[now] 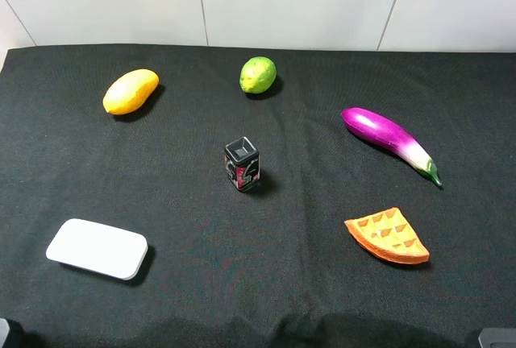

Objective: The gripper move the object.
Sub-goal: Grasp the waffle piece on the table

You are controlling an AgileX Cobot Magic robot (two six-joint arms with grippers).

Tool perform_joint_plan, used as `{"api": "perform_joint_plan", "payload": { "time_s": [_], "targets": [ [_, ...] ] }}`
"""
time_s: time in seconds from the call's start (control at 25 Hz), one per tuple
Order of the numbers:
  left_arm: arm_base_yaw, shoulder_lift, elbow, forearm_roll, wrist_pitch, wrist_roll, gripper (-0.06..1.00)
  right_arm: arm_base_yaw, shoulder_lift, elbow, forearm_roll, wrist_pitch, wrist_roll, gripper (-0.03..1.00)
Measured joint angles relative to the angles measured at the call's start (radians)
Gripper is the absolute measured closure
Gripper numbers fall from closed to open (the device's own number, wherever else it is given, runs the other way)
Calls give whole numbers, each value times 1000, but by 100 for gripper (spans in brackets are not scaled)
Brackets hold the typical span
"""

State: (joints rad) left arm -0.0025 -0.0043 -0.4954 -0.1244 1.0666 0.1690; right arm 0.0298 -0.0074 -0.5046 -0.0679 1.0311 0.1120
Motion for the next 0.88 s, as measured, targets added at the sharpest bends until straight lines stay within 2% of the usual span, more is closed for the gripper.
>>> {"api": "perform_joint_plan", "payload": {
  "time_s": [0.68,0.88],
  "targets": [
    [0,0,0,0,0,0,-5,0,0,0,1,0,-1,27],
    [0,0,0,0,0,0,-5,0,64,-14,18,-1,-50,27]
  ]
}}
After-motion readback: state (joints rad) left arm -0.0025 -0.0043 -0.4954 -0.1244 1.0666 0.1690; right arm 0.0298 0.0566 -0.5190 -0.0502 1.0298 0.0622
